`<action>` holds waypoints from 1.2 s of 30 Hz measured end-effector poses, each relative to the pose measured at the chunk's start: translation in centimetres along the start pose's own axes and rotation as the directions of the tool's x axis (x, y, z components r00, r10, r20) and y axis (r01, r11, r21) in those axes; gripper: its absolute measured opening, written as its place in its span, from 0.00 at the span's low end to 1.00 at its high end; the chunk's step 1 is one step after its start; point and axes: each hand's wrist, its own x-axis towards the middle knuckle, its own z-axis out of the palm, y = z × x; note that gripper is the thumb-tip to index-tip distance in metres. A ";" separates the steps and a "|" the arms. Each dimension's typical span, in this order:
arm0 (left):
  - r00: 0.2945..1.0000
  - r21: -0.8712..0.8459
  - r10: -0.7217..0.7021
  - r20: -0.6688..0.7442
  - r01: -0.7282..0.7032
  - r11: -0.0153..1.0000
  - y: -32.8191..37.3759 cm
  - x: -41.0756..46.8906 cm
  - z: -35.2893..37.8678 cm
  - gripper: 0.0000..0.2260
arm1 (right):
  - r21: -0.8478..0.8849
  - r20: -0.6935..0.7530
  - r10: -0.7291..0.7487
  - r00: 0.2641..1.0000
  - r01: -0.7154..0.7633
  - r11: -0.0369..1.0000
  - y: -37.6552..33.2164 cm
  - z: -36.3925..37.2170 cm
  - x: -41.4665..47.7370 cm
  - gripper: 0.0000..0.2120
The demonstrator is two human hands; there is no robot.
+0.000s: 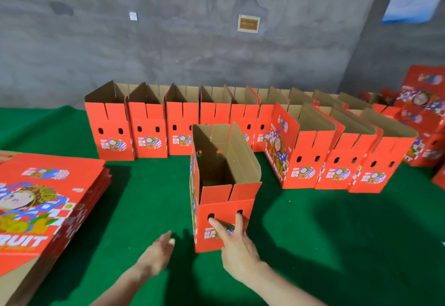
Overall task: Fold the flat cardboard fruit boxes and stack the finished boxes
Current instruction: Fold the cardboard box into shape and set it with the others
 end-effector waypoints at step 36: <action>0.938 0.656 -0.199 0.284 -0.039 0.754 3.2 4.4 0.4 0.23 | -0.385 -0.279 -0.022 0.960 -0.091 0.919 15.6 -5.5 17.1 0.43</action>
